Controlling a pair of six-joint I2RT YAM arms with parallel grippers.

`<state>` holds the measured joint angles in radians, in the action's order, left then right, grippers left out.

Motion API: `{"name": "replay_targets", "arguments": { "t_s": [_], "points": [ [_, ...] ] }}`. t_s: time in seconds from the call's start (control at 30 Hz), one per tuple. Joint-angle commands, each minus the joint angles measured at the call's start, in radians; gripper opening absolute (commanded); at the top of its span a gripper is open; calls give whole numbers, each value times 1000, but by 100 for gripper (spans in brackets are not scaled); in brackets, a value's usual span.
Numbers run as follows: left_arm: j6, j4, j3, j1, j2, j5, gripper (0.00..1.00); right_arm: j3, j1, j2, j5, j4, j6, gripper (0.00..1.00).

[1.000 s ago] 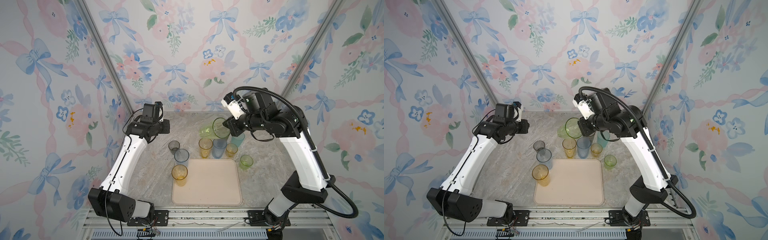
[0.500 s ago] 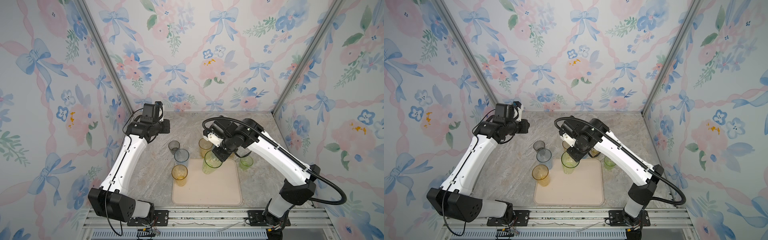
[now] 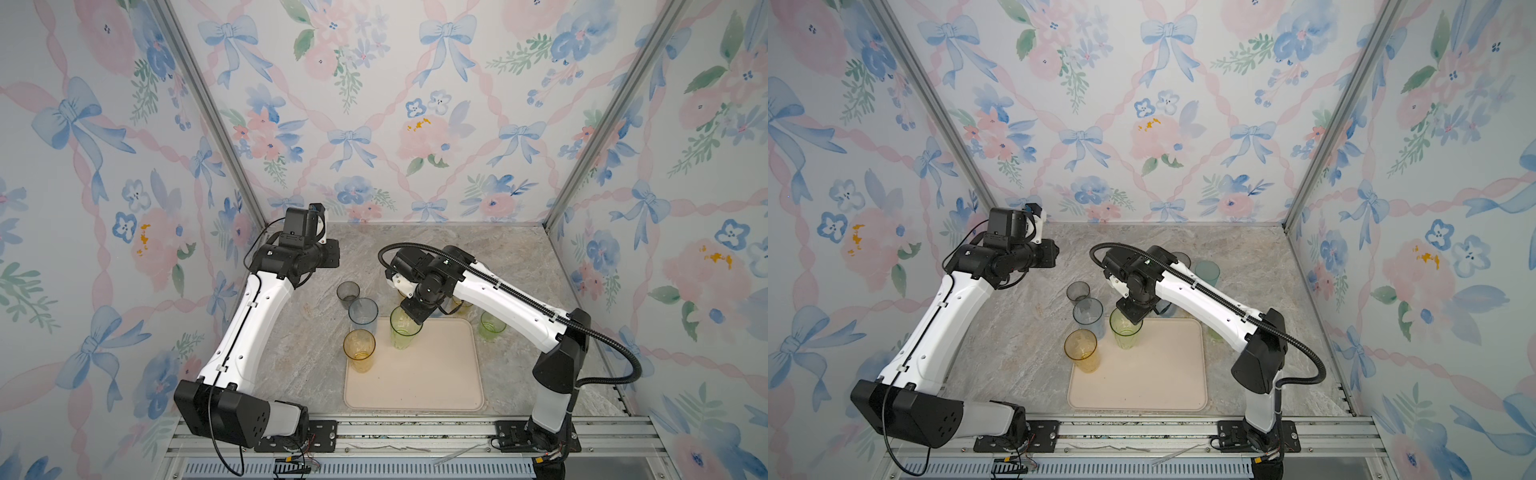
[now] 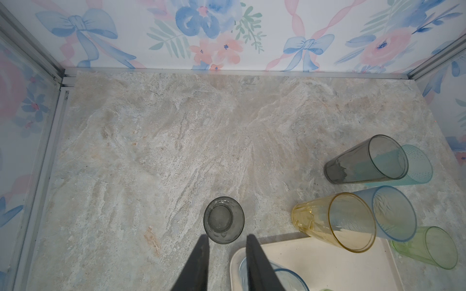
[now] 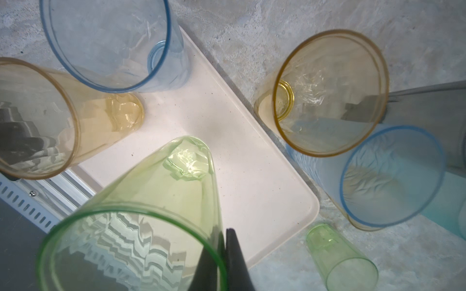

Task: Place the glasses into the tray
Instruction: Place the glass on the tray.

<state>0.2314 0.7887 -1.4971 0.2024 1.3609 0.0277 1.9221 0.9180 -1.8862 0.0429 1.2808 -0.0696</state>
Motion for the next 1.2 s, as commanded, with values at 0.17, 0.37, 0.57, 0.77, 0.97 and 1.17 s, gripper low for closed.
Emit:
{"name": "replay_targets", "arguments": {
  "t_s": [0.17,0.37,0.57,0.77,0.97,1.17],
  "points": [
    [0,-2,34,-8,-48,4,29,-3,-10,-39,22,-50,2,0],
    [2,-3,41,-8,-49,11,29,-5,-16,-73,28,-72,7,0],
    [0,-3,45,-8,-54,12,29,-2,-25,-108,4,-75,8,0],
    [-1,-1,45,-8,-54,12,29,-1,-39,-122,-3,-81,11,0],
    [-4,-3,42,-8,-42,14,29,10,-42,-142,-8,-80,15,0],
    [-7,-3,35,-8,-28,17,29,21,-48,-160,-15,-81,13,0]
  ]
}}
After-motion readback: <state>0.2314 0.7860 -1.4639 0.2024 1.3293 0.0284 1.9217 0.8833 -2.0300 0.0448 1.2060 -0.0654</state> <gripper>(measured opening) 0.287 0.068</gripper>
